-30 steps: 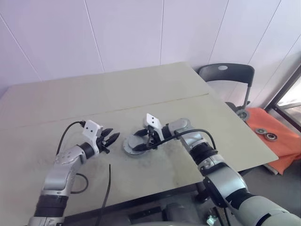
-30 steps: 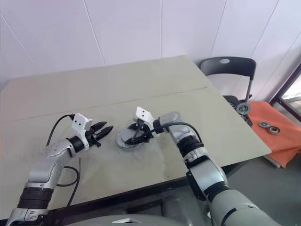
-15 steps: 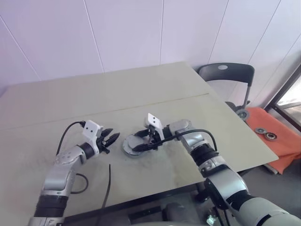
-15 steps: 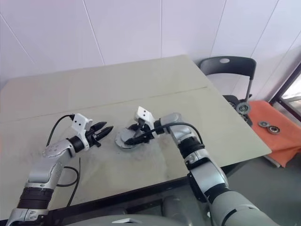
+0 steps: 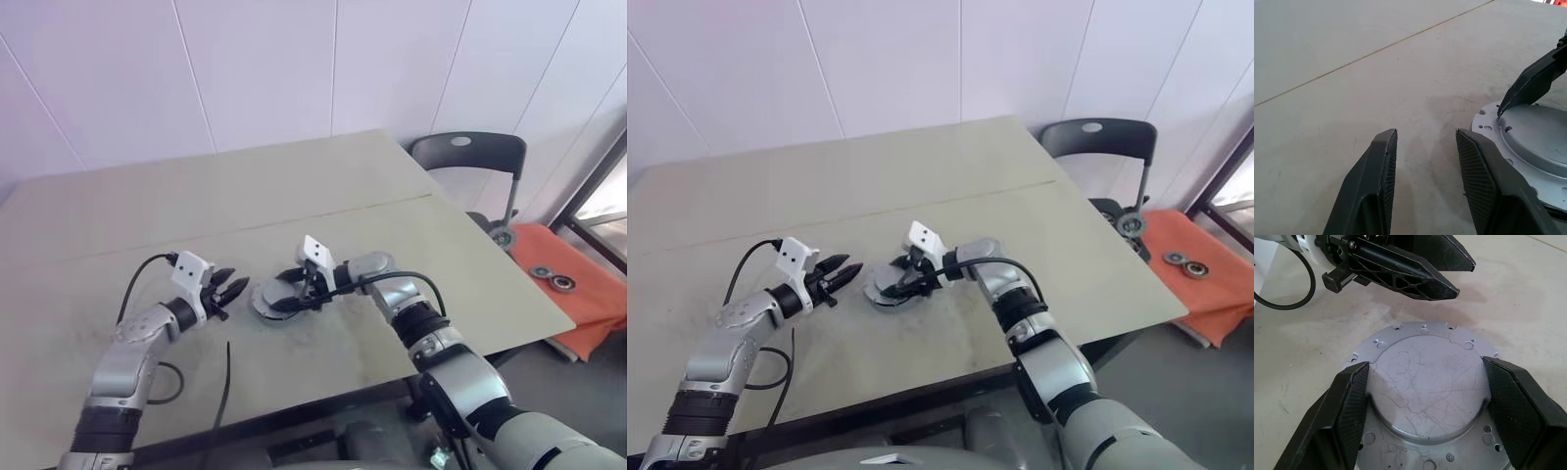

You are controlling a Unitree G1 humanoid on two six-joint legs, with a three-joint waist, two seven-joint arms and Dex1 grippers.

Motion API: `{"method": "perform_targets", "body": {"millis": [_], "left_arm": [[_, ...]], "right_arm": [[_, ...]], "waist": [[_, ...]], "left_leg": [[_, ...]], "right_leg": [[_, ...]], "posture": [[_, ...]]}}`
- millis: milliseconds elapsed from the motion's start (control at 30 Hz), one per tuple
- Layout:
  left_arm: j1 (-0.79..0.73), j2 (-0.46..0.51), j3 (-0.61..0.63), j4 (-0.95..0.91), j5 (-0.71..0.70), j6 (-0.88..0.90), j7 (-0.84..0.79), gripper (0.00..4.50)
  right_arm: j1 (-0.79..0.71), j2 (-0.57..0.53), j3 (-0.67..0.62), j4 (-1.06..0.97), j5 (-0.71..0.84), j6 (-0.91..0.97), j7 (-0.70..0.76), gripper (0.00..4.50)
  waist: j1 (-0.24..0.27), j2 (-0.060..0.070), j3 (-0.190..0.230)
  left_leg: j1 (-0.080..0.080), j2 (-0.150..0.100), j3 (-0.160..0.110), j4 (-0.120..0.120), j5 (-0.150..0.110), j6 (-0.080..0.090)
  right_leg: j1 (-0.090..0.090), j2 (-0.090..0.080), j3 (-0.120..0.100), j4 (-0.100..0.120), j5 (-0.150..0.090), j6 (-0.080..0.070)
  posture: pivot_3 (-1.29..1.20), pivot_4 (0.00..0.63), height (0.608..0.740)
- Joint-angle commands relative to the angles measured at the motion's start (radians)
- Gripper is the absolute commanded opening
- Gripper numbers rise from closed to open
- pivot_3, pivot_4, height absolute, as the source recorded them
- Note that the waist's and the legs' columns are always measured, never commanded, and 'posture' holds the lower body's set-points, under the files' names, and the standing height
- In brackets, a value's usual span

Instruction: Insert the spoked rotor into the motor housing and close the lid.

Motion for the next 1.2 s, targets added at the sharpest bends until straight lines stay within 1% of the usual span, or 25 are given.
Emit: {"method": "perform_targets", "body": {"millis": [33,333,667,867,1067,1200], "left_arm": [[-0.009,0.001,0.017,-0.027,0.001,-0.012,0.005,1.99],[-0.016,0.000,0.017,-0.019,0.002,-0.014,0.004,1.99],[-0.017,-0.004,0.016,-0.018,0.004,-0.015,0.005,1.99],[-0.018,-0.003,0.017,-0.020,0.003,-0.013,0.005,1.99],[-0.019,0.000,0.019,-0.019,0.004,-0.014,0.004,1.99],[-0.023,-0.001,0.018,-0.014,0.005,-0.016,0.004,1.99]], "right_arm": [[0.000,0.027,-0.004,0.007,0.023,0.005,-0.009,3.19],[-0.008,0.029,-0.010,0.026,0.021,-0.038,-0.025,3.19],[0.004,0.013,0.035,0.073,-0.054,-0.179,-0.068,3.19],[-0.005,0.015,0.037,0.115,-0.070,-0.215,-0.084,3.19],[-0.010,0.016,0.037,0.130,-0.067,-0.215,-0.069,3.19],[-0.019,0.017,0.021,0.118,-0.034,-0.153,-0.021,3.19]], "waist": [[0.000,0.000,0.000],[0.000,0.000,0.000],[0.000,0.000,0.000],[0.000,0.000,0.000],[0.000,0.000,0.000],[0.001,0.000,0.000]], "left_leg": [[0.000,0.000,0.000,0.000,0.000,0.000],[-0.001,0.000,0.000,0.001,0.000,0.000],[-0.001,0.000,0.000,0.002,0.000,0.000],[-0.001,0.000,0.000,0.004,0.000,0.000],[-0.001,0.000,0.000,0.007,0.000,0.000],[-0.001,0.000,0.000,0.007,0.000,0.000]], "right_leg": [[0.000,0.000,0.000,0.000,0.000,0.000],[-0.002,0.000,0.000,0.002,0.000,0.000],[-0.002,0.000,0.000,0.003,0.000,0.000],[-0.001,0.000,0.000,0.004,0.000,0.000],[0.000,0.000,0.000,0.004,-0.001,-0.002],[0.000,0.000,0.000,0.004,-0.001,-0.002]], "posture": [[0.00,0.000,0.740],[0.00,0.000,0.740],[0.00,0.000,0.740],[0.00,0.000,0.740],[0.00,0.000,0.740],[0.00,0.000,0.740]]}}
